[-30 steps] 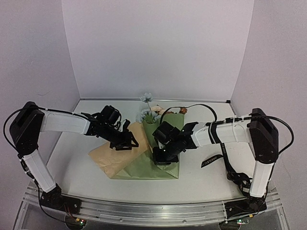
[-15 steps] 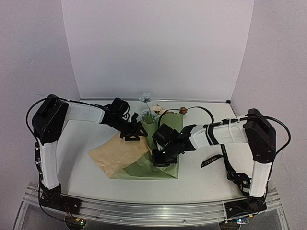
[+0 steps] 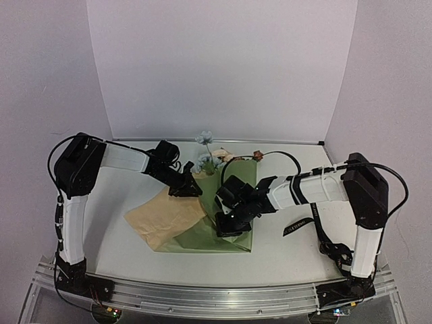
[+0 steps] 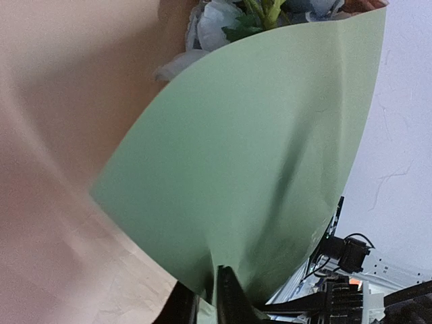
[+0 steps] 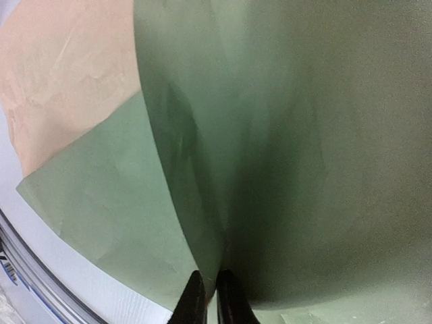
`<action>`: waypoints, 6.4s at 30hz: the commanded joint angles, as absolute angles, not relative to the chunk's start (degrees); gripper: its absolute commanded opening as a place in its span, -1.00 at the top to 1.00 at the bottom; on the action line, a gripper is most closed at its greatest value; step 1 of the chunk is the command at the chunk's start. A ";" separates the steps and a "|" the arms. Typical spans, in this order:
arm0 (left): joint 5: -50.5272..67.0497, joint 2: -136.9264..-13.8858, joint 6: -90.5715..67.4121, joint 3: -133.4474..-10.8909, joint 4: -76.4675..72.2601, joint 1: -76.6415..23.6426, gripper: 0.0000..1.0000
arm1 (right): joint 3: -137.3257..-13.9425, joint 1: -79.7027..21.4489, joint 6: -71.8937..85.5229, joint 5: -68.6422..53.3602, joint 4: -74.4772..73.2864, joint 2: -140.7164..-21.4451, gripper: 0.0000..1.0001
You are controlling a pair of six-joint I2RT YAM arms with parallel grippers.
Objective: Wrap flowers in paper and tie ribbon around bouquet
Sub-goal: Fold the one-fourth-folded wrapping paper at the center of the board, then press the fold line on the 2/3-folded wrapping paper.
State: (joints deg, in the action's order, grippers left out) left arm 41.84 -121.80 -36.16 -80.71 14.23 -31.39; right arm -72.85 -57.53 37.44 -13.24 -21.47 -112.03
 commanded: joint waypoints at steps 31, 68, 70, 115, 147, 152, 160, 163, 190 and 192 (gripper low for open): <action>38.27 -118.58 -33.92 -82.91 19.63 -28.56 1.00 | -61.50 -54.08 40.26 -8.50 -22.71 -102.03 0.45; 33.93 -100.74 -38.63 -72.92 21.17 -35.21 0.52 | -60.56 -59.85 51.98 -0.57 -20.19 -108.49 0.59; 36.96 -100.93 -41.57 -68.92 15.36 -37.68 0.64 | -60.43 -59.86 52.57 -0.77 -19.76 -108.27 0.59; 25.78 -114.49 -40.29 -62.42 16.89 -43.92 0.79 | -53.78 -62.01 53.05 -4.94 -18.75 -100.62 0.80; 23.80 -114.93 -37.32 -64.89 20.72 -43.33 0.85 | -40.60 -43.62 71.78 -18.06 28.85 -108.44 0.59; 23.64 -115.50 -37.06 -65.04 21.22 -43.11 0.87 | -40.14 -41.06 74.92 -18.64 34.87 -111.31 0.58; 23.43 -115.50 -36.77 -65.04 21.73 -42.41 0.89 | -42.34 -37.46 76.98 -18.86 37.13 -113.84 0.59; 23.46 -115.55 -36.43 -65.19 21.95 -42.24 0.89 | -43.11 -35.44 77.28 -18.84 37.11 -114.63 0.58; 23.55 -115.16 -35.68 -66.01 23.48 -41.88 0.90 | -68.50 -20.67 76.54 -20.13 21.31 -127.73 0.58; 23.49 -114.98 -35.63 -66.01 23.57 -41.87 0.90 | -71.98 -19.45 75.54 -20.55 18.14 -129.10 0.58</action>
State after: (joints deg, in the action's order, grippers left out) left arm 29.20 -113.43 -37.21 -66.00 17.64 -42.82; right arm -66.42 -22.17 77.64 -22.35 28.20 -125.27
